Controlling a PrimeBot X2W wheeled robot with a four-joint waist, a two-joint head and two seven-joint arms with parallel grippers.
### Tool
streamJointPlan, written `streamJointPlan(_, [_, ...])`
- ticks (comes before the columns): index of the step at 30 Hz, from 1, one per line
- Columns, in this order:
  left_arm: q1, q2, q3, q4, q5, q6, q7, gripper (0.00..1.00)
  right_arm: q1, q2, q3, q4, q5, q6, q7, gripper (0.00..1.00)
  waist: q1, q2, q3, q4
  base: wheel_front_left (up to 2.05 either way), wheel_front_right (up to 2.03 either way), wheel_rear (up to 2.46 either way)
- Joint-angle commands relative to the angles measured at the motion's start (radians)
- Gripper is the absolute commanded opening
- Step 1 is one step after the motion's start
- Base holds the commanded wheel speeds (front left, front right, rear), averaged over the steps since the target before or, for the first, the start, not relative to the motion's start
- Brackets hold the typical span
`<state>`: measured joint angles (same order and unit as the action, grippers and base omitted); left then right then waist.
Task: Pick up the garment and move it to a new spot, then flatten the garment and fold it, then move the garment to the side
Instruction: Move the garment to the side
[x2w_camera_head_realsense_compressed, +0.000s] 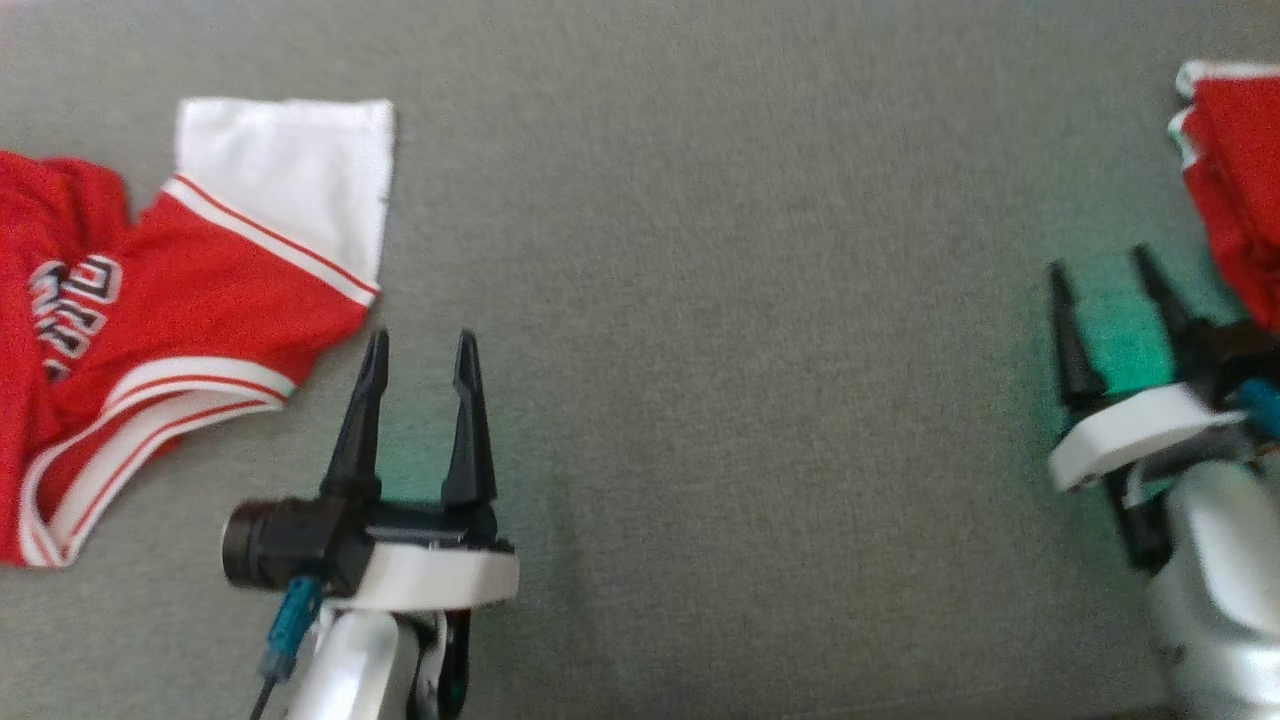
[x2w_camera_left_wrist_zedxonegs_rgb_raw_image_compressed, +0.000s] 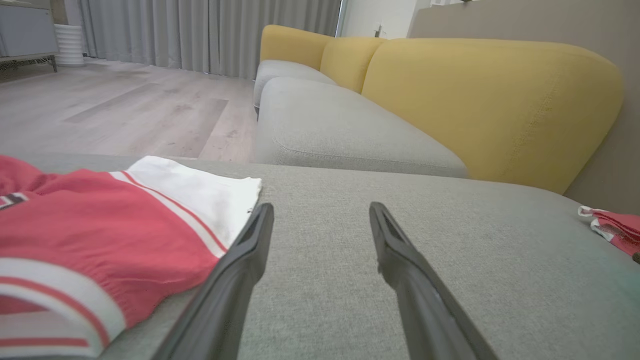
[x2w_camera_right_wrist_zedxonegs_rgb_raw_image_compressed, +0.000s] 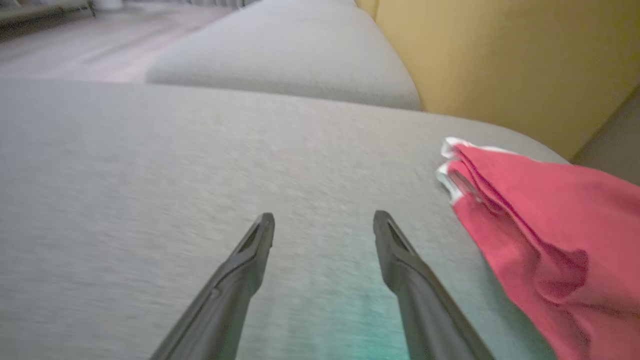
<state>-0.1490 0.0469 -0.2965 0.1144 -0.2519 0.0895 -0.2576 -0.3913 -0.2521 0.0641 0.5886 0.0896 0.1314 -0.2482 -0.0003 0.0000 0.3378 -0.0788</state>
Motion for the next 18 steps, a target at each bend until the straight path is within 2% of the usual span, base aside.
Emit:
streamJointPlan(1, [0.016,0.003,0.027,-0.025,-0.014,0.008,-0.004,1.0,0.025,0.011,0.022,-0.06,0.012,-0.001,-0.013,1.0,0.0003,0.0,-0.094,0.046,0.0,0.0,0.0])
streamJointPlan(8, [0.113,0.003,0.049,-0.032,-0.029,0.018,-0.004,1.0,0.185,0.128,0.065,-0.212,0.024,-0.001,-0.013,1.0,0.0003,0.0,-0.222,0.073,0.0,0.0,0.0])
streamJointPlan(12, [0.166,0.003,0.062,-0.042,-0.014,0.029,-0.004,1.0,0.273,0.158,0.052,-0.29,0.018,-0.001,-0.013,1.0,0.0003,0.0,-0.289,0.087,0.0,0.0,0.0])
streamJointPlan(18, [0.237,0.003,0.076,-0.068,-0.003,0.036,-0.004,1.0,0.374,0.183,0.016,-0.332,-0.021,-0.001,-0.013,1.0,0.0003,0.0,-0.353,0.106,0.0,0.0,0.0])
